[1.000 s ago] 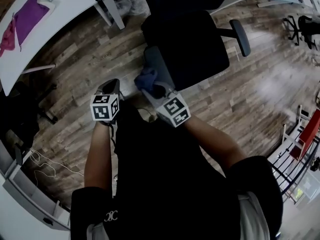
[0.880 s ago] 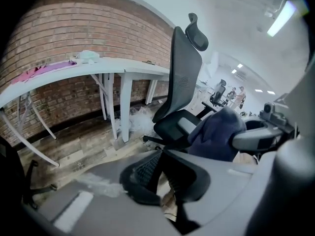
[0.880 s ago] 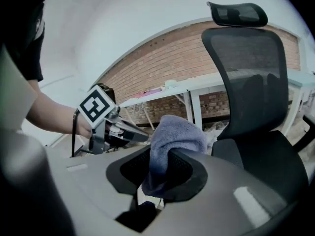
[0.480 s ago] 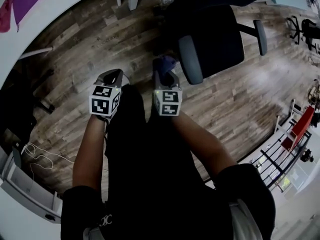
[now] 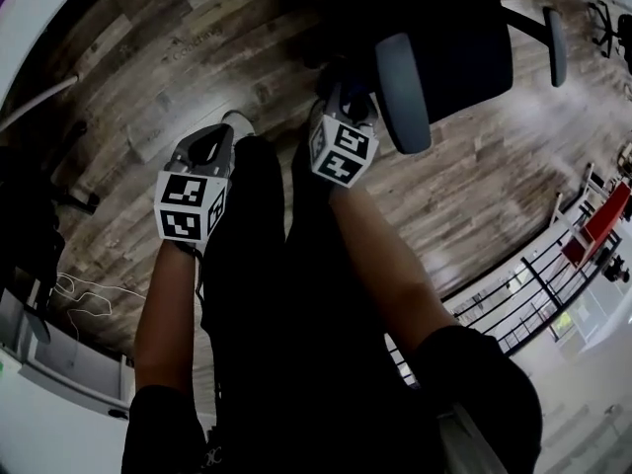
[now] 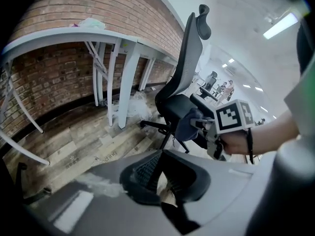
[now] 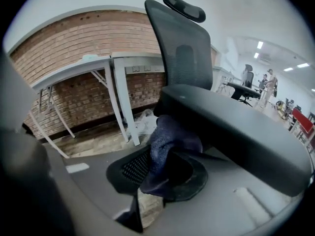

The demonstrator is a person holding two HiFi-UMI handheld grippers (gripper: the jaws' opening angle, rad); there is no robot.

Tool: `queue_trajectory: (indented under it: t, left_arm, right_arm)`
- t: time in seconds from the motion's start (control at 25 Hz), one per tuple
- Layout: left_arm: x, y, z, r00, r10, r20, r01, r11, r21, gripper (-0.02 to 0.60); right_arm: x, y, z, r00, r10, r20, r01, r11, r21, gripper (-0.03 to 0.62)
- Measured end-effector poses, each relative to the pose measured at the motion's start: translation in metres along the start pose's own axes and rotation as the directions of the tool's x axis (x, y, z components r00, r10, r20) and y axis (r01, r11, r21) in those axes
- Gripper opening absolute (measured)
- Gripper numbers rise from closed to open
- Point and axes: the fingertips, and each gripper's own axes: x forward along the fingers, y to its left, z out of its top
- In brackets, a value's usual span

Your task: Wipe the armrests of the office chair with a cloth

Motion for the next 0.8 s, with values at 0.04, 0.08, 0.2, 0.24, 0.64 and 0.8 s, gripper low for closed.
queue_trajectory:
  t: [0.04,0.08,0.2,0.24,0.64,0.8]
  left_arm:
    - [0.002,0.0,-0.004,1.0,-0.007,-0.005,0.007,1.0,-0.005,0.006]
    - [0.004,-0.001,-0.007,1.0,-0.015,-0.01,0.015,1.0,-0.01,0.006]
    - [0.012,-0.001,-0.012,0.999,-0.039,-0.016,0.038,0.999,-0.021,0.006]
    - [0.016,-0.002,-0.012,0.999,-0.046,-0.013,0.046,0.999,-0.02,0.006]
    - [0.026,0.019,-0.027,0.998,-0.062,-0.025,0.062,0.998,0.0,0.006]
    - [0.02,0.035,-0.042,0.998,-0.049,-0.05,0.049,0.999,0.004,0.006]
  right_arm:
    - [0.004,-0.002,0.0,1.0,-0.014,0.005,0.014,1.0,0.015,0.083]
    - [0.008,-0.003,0.0,1.0,-0.024,0.006,0.023,0.999,0.025,0.083]
    - [0.02,-0.005,-0.003,0.999,-0.037,-0.001,0.037,0.998,0.042,0.083]
    - [0.024,-0.008,-0.004,0.999,-0.043,-0.004,0.043,0.998,0.054,0.083]
    - [0.085,0.0,-0.017,0.996,-0.044,-0.08,0.053,0.992,0.115,0.081]
    - [0.111,0.003,-0.039,0.989,-0.058,-0.136,0.074,0.99,0.119,0.081]
